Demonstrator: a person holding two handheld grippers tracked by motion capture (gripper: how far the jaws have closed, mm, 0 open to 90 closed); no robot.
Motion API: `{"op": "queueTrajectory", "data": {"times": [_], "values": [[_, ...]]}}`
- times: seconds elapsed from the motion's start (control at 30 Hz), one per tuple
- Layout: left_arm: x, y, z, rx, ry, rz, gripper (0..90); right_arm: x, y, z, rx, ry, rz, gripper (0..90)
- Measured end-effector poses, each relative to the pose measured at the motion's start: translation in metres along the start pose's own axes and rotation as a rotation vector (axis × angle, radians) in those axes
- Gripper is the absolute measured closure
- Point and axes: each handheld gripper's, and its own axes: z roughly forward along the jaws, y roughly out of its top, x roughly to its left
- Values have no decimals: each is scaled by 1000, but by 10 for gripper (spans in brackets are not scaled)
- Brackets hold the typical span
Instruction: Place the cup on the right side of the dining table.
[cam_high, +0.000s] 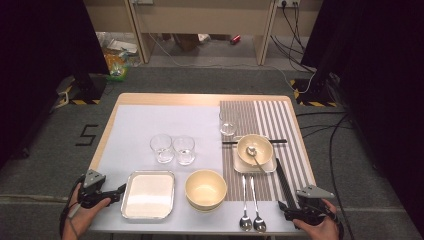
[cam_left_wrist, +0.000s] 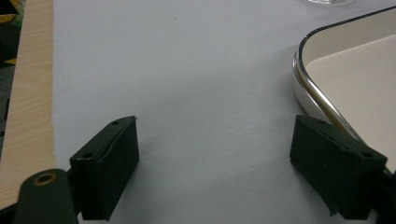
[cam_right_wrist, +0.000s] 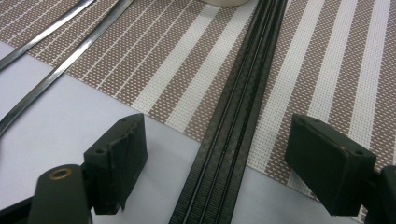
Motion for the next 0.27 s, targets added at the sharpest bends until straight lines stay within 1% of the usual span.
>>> {"op": "queueTrajectory", "data": {"times": [0.13,0.17,0.27], "values": [[0,0,0,3,-1,-3,147,0,0,0,-1,1,2,209],[1,0,-1,13,-7,-2,147,0,0,0,-1,1,1,209],[1,0,-1,11,-6,-3,147,0,0,0,-2,1,1,209]]}}
